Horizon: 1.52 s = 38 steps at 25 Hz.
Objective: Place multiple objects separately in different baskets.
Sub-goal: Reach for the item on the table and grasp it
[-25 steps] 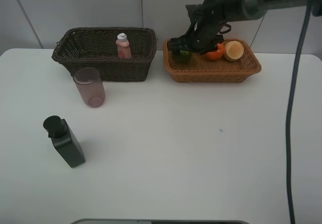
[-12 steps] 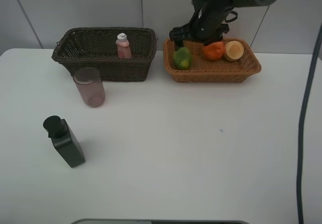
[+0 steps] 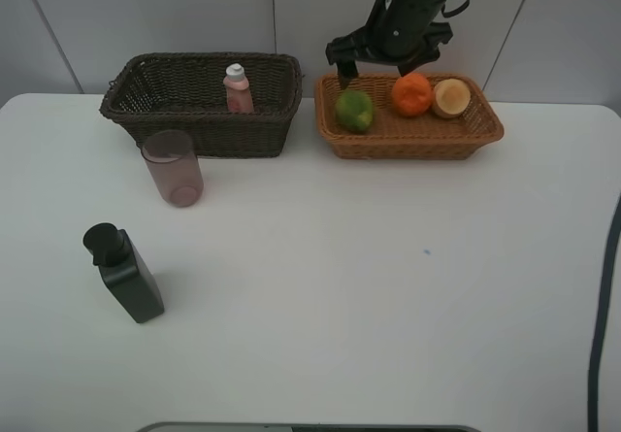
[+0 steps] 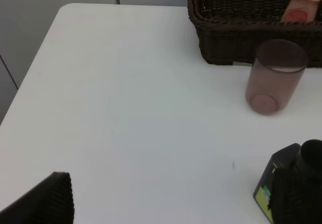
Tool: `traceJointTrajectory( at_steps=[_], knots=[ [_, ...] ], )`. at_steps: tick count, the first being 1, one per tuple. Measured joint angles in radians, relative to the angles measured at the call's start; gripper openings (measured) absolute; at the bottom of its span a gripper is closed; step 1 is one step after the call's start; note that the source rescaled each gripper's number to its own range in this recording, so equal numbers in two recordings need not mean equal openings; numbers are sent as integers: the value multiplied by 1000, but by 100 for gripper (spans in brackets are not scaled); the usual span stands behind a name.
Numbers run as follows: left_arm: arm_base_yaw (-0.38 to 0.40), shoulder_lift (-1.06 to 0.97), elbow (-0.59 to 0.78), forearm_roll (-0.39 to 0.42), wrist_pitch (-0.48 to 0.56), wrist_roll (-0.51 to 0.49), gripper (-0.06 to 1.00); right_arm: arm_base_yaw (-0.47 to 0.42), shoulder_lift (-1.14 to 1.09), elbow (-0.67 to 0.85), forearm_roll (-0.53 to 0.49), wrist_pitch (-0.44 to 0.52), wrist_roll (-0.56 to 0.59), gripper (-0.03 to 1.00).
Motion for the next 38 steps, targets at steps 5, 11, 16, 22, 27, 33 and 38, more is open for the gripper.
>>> traceJointTrajectory(
  at_steps=[5,11,16,22,27,33,38],
  knots=[
    [0,0,0,0,0,0,100,31,-63,2,7,96,0,89],
    [0,0,0,0,0,0,100,42,-221,156,51,112,0,89],
    [0,0,0,0,0,0,100,-39,-412,355,92,146,-31,89],
    [0,0,0,0,0,0,100,-221,-710,592,136,256,-101,89],
    [0,0,0,0,0,0,100,-324,-1035,787,136,263,-116,89],
    [0,0,0,0,0,0,100,-328,-1470,950,140,275,-128,89],
    [0,0,0,0,0,0,100,-328,-1800,975,140,313,-128,89]
  ],
)
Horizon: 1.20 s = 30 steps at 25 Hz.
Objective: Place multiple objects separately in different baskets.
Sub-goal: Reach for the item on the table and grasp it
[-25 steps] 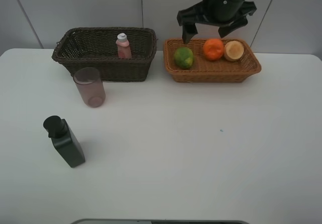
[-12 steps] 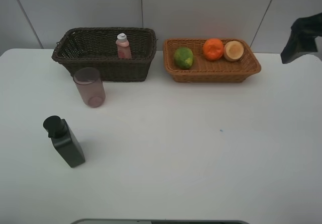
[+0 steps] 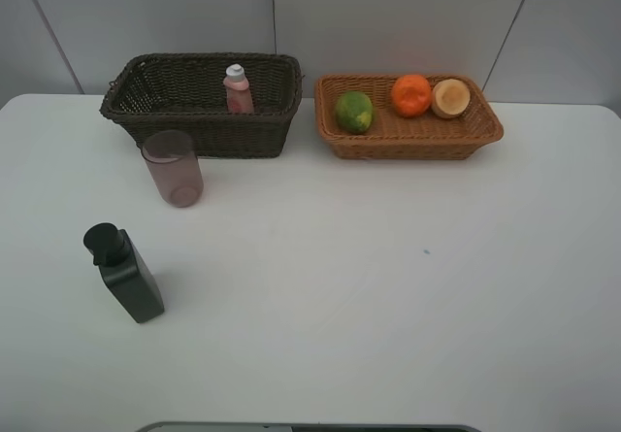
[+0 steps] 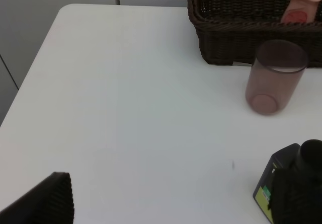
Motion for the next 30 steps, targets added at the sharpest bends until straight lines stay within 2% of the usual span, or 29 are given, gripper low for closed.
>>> traceJointTrajectory(
  at_steps=[8,10,16,22,30],
  knots=[
    [0,0,0,0,0,0,100,0,-235,0,0,79,-3,89],
    [0,0,0,0,0,0,100,0,-259,1,0,80,-38,89],
    [0,0,0,0,0,0,100,0,-292,87,52,22,-205,89],
    [0,0,0,0,0,0,100,0,-292,235,153,-19,-210,89],
    [0,0,0,0,0,0,100,0,-292,244,148,-39,-208,89]
  ],
)
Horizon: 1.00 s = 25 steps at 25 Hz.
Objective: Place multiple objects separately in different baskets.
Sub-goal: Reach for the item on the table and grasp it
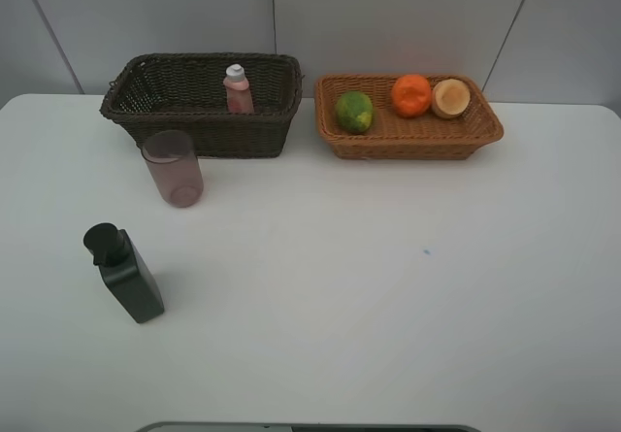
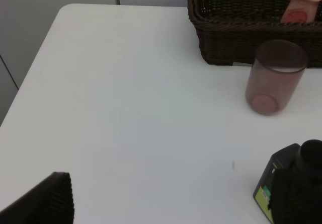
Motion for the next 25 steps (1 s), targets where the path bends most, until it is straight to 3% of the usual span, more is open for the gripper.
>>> traceJointTrajectory(
  at_steps=[8,15,25],
  knots=[
    [0,0,0,0,0,0,100,-4,0,0,-22,0,0,89],
    [0,0,0,0,0,0,100,-93,0,0,-22,0,0,89],
    [0,0,0,0,0,0,100,-96,0,0,-22,0,0,89]
  ],
)
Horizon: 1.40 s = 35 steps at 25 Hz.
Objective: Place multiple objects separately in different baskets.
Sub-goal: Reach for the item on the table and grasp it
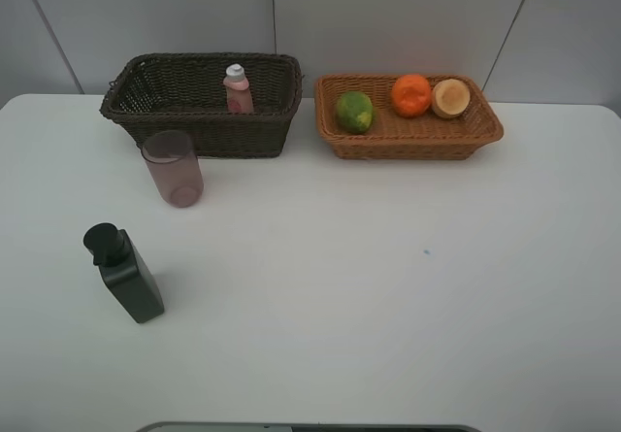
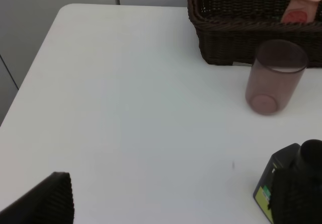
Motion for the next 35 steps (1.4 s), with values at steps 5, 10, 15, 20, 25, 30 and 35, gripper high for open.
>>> traceJointTrajectory(
  at_steps=[5,10,15,20,25,30,35],
  knots=[
    [0,0,0,0,0,0,100,0,0,0,0,0,0,89],
    [0,0,0,0,0,0,100,0,0,0,0,0,0,89],
    [0,0,0,0,0,0,100,0,0,0,0,0,0,89],
    [0,0,0,0,0,0,100,0,0,0,0,0,0,89],
    [0,0,0,0,0,0,100,0,0,0,0,0,0,89],
    [0,0,0,0,0,0,100,0,0,0,0,0,0,89],
    [0,0,0,0,0,0,100,0,0,0,0,0,0,89]
  ],
)
